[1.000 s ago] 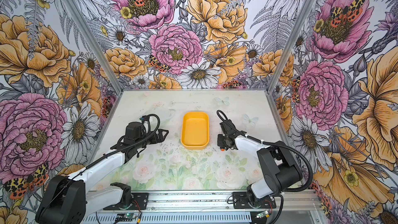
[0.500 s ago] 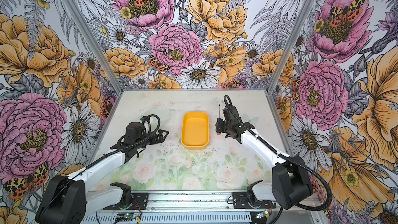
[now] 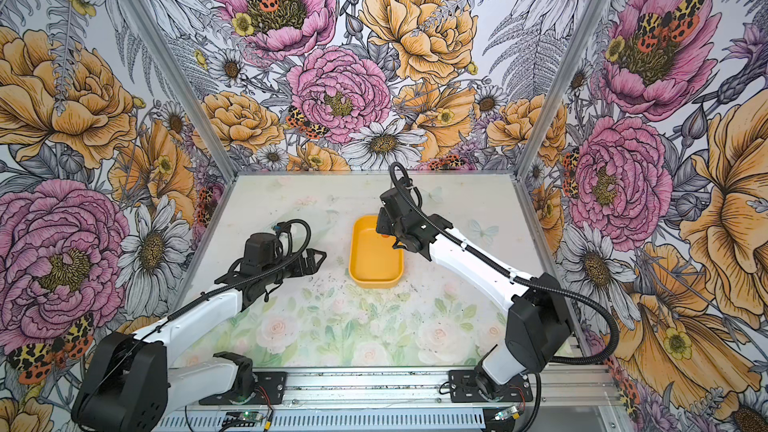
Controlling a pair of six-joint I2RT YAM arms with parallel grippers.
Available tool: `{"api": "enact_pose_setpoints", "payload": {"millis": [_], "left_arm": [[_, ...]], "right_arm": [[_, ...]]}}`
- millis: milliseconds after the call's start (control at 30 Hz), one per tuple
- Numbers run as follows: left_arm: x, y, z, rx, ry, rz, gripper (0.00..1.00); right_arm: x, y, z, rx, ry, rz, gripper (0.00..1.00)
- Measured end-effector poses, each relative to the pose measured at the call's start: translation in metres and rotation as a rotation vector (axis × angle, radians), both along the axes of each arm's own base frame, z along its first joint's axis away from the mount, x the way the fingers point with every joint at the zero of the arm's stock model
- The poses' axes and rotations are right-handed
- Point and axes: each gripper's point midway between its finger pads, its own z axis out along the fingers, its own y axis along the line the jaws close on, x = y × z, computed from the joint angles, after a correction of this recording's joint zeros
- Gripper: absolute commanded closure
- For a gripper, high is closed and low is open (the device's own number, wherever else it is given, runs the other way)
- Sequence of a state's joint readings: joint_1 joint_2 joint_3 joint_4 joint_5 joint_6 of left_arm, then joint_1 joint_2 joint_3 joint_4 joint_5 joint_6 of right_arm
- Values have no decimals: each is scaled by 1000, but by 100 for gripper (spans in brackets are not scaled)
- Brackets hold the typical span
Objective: Put the screwdriver in the bin
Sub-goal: Place the screwdriver into the bin.
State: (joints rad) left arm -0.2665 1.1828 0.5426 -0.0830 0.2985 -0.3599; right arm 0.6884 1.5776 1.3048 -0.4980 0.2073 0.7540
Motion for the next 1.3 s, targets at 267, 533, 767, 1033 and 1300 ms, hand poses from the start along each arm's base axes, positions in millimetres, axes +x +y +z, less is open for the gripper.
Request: {"api": "enact_pose_setpoints", "payload": {"millis": [267,533,767,1033,1300], "left_arm": [[2,-1,1,0,6,-3,1],[2,-1,-1,3,13,-5,1],[0,-4,-1,3,13,-13,1],[0,-4,-1,3,13,-14,1],[0,-5,-1,3,13,-16,1]], "right_arm": [[-14,15,-53,-94,114,7,100],[-18,21,-87,-134,180,-1,100],[-21,22,-101,-147,207,-7,100],[-28,22,-127,-182,255,-13,100],[-31,20,-150,-212,300,-20,100]]}}
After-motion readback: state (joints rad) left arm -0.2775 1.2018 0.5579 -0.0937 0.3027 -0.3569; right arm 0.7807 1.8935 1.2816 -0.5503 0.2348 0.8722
